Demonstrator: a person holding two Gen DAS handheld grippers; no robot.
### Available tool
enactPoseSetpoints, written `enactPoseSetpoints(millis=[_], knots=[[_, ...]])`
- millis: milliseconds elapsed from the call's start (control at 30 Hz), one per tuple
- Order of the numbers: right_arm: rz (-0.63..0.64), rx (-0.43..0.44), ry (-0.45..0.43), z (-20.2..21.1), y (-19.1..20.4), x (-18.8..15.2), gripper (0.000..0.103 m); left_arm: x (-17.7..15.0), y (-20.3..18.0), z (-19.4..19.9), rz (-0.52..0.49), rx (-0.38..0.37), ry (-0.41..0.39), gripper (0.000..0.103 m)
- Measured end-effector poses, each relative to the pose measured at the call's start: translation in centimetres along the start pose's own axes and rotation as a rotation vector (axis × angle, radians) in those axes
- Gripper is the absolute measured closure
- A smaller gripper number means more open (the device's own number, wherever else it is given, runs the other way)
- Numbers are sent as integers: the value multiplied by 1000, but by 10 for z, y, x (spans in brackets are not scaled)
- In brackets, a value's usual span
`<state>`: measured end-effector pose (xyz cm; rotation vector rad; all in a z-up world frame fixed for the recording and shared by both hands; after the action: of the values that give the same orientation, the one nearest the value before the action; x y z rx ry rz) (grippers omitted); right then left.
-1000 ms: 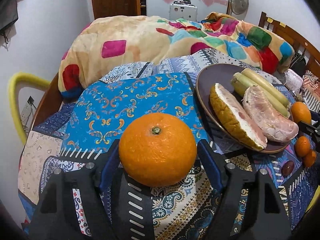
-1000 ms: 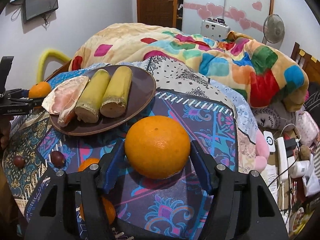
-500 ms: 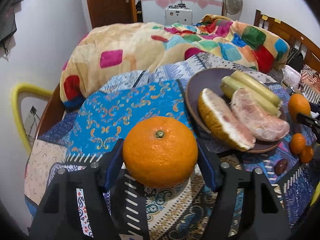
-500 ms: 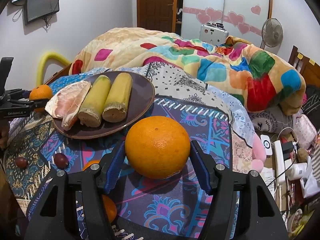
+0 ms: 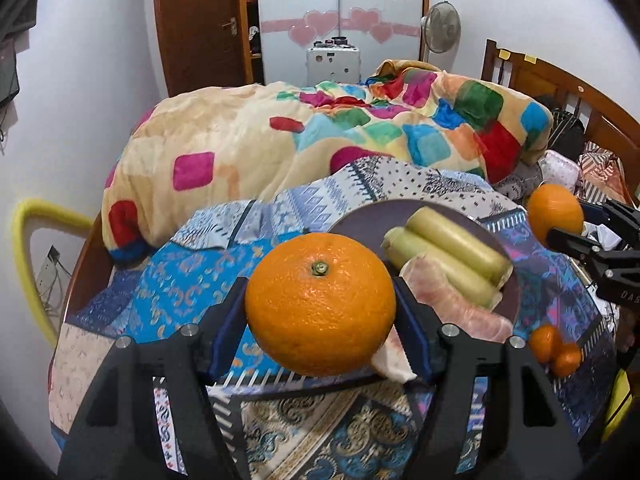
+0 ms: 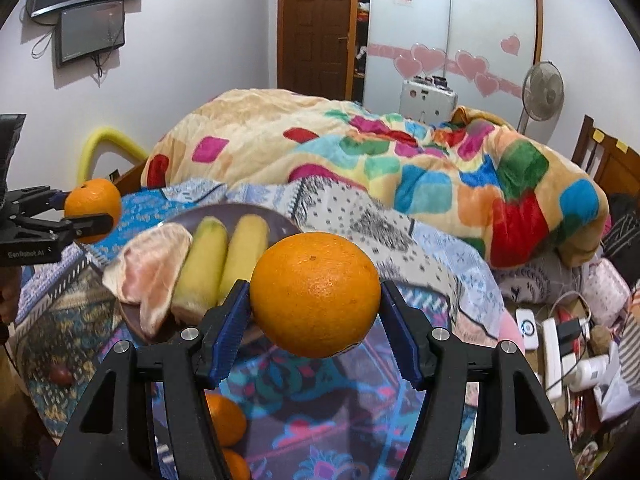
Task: Organize fruits
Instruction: 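Lift large orange with left tool while right tool carries its orange toward the plate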
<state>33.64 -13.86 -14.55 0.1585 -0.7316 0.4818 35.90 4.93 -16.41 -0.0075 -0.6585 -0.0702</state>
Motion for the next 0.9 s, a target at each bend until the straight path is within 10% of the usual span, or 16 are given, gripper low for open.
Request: enactPoseSetpoints(millis=[900], knots=[[26, 39, 116, -74, 16, 25, 42, 36, -35, -75, -93, 2, 65, 35]])
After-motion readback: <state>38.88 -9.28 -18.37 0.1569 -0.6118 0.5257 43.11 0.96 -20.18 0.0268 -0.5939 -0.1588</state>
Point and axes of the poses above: each gripper's, at about its wrist camera, not at the fingertips, and z roughly against the way its jaws point, y to its left, x to its top, the point moved 9 cm from there along -z, roughly the way its jaws point, and after that the axes turned 8 degrees about y, right-handed, at the moved point
